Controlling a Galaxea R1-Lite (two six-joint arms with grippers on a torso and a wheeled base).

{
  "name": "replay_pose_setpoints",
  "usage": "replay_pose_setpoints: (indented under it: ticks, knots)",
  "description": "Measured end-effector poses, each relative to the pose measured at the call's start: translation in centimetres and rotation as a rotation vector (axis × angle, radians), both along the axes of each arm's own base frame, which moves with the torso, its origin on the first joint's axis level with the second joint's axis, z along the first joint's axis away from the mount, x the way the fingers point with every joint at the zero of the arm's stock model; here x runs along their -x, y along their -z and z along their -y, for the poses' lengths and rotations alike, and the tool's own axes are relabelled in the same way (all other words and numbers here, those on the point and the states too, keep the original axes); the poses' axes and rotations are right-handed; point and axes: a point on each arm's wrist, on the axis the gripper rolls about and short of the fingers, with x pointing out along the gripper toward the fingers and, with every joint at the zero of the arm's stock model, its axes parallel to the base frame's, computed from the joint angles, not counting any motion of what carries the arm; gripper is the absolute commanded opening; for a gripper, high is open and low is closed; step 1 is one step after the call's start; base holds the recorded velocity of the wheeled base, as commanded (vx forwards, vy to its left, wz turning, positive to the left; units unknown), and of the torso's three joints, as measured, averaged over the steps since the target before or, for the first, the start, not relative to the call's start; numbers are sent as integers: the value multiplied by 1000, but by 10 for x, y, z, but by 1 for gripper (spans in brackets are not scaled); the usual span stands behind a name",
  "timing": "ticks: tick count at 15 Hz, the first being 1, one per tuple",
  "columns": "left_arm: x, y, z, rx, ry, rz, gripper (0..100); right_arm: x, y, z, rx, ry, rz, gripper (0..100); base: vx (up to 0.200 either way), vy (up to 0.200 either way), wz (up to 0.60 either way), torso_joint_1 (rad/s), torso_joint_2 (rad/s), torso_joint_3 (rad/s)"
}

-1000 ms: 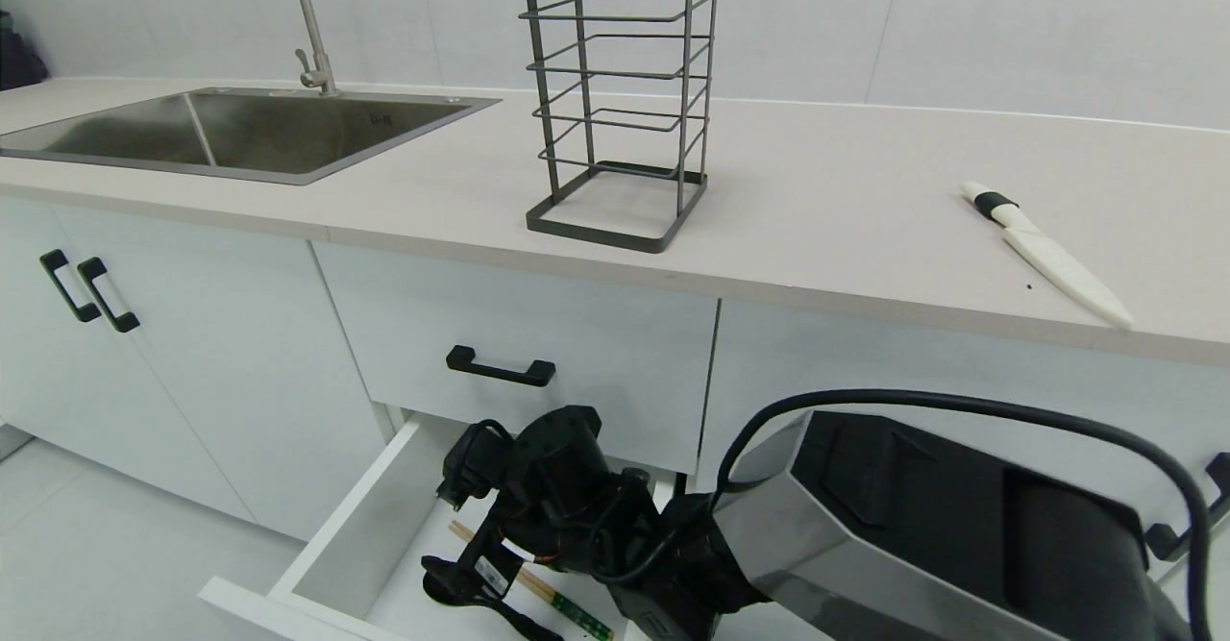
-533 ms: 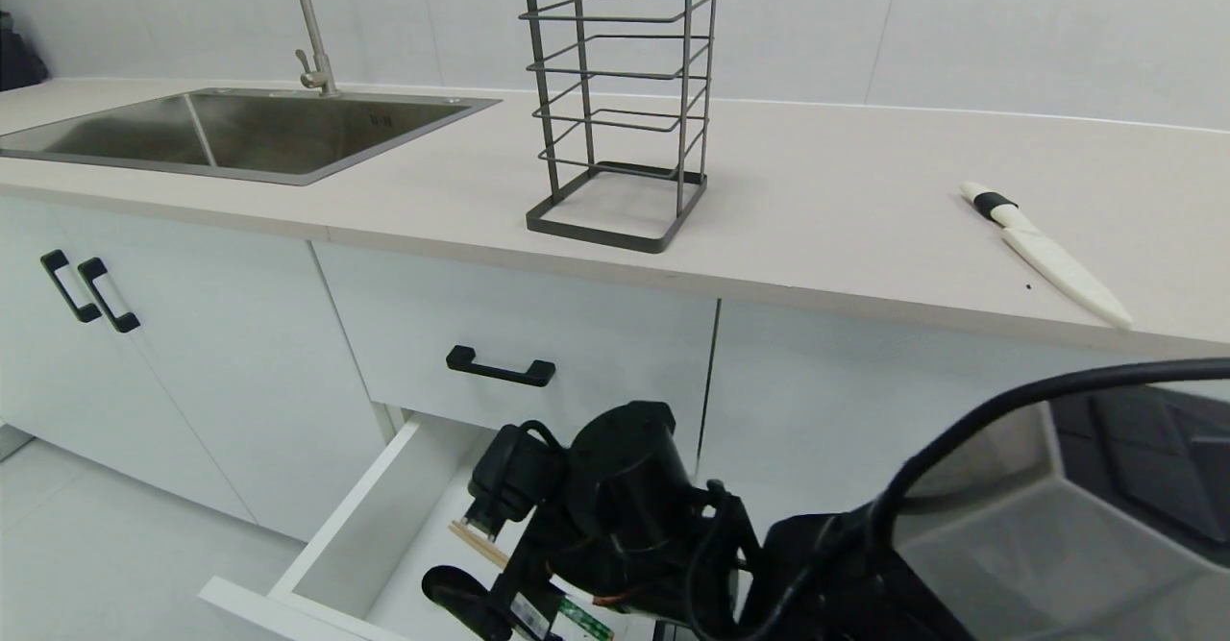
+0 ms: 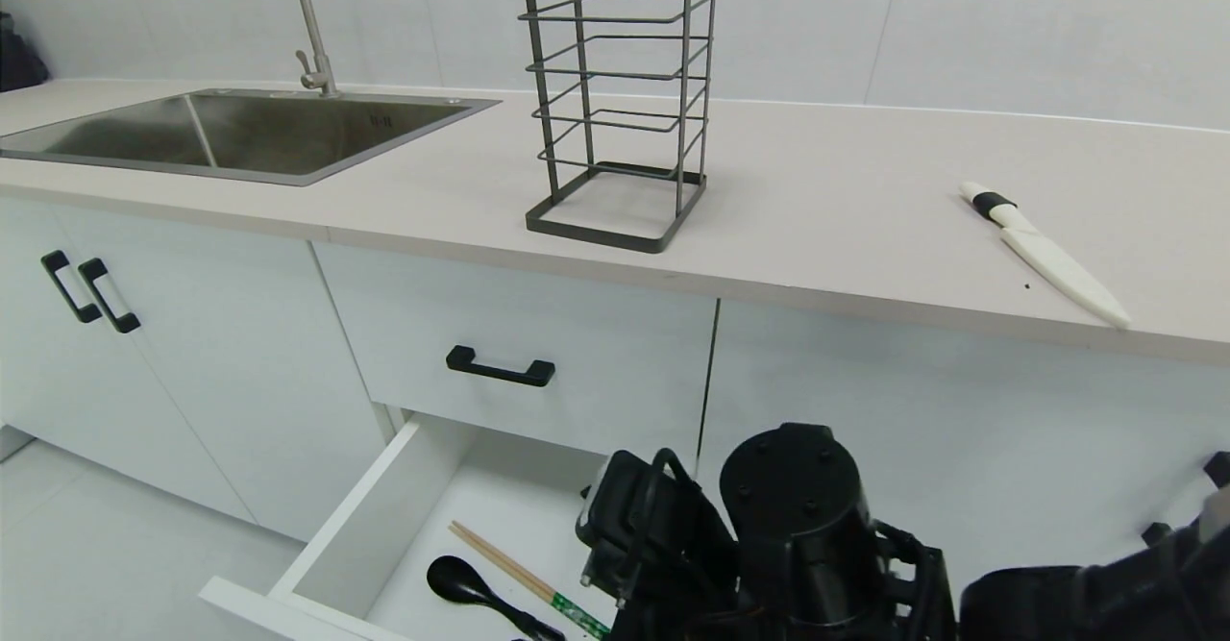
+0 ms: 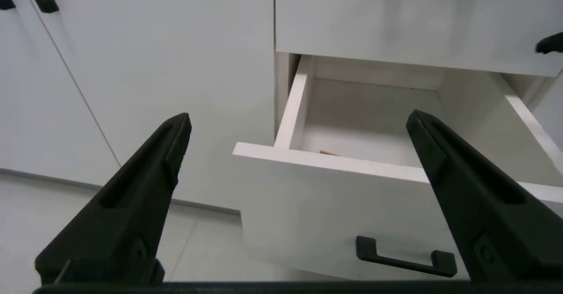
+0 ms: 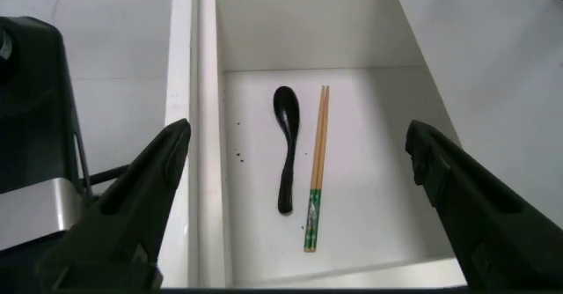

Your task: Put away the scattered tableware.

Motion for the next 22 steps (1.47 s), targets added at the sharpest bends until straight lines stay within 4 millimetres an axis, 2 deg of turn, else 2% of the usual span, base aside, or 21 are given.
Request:
replay_pose_setpoints:
  ticks: [4, 6, 8, 13, 18, 22]
  knots:
    - [0, 0, 0, 0, 0, 0, 100, 8, -19, 19, -39, 8, 22, 100, 0, 0, 0, 0, 0, 0]
    - [0, 0, 0, 0, 0, 0, 100, 14, -26, 37, -45, 23, 26, 100, 0, 0, 0, 0, 0, 0]
    - [0, 0, 0, 0, 0, 0, 100, 22, -32, 62, -51, 46, 30, 100, 0, 0, 0, 0, 0, 0]
    - [0, 0, 0, 0, 0, 0, 100, 61, -53, 143, -137, 109, 88, 100, 0, 0, 0, 0, 0, 0]
    - [0, 0, 0, 0, 0, 0, 100, 110, -51, 215, -247, 139, 165, 100, 0, 0, 0, 0, 0, 0]
    - [0, 0, 0, 0, 0, 0, 100, 139, -42, 252, -317, 147, 216, 100, 0, 0, 0, 0, 0, 0]
